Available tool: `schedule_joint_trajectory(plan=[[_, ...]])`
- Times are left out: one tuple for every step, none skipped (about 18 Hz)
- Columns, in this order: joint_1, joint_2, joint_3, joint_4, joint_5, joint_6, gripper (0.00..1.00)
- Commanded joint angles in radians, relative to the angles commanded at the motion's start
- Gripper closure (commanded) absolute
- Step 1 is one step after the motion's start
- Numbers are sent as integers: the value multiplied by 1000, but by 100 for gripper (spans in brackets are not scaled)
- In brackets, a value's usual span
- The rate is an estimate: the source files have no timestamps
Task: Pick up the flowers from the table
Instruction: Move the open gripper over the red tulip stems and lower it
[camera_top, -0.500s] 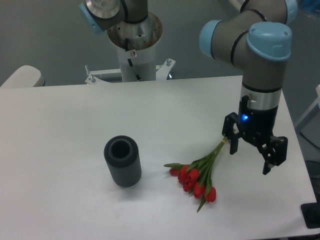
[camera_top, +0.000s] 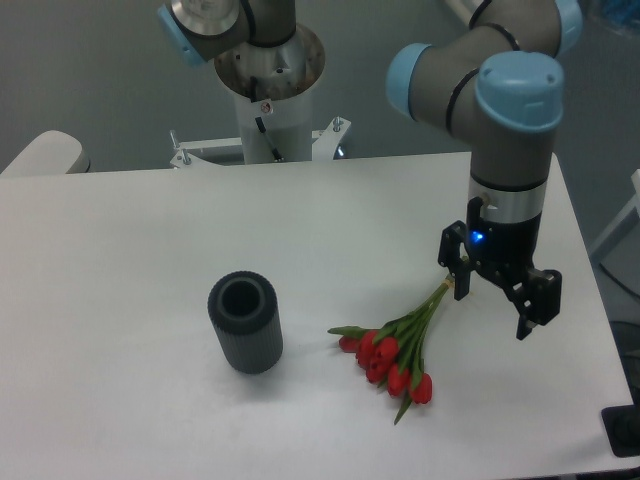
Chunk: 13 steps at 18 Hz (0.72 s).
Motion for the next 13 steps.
schedule_joint_trajectory(plan=[[-6, -2, -6, -6, 31, -3, 1], [-12, -2, -9, -18, 57, -11, 1], [-17, -3, -12, -24, 74, -34, 1], [-22, -3, -17, -32, 79, -66, 1], [-25, -3, -28, -38, 80, -93, 1], [-26, -2, -43, -40, 80, -118, 1], [-29, -2, -63, -38, 82, -138, 0], [-31, -2, -81, -37, 82, -158, 0], [-31, -2, -93, -37, 82, -182, 0], [-31, -2, -104, -37, 82, -213, 0], [-31, -5, -110, -38, 80, -248, 0], [-29, -6, -132, -34, 80, -285, 0], [-29, -11, -149, -32, 79, -307, 0]])
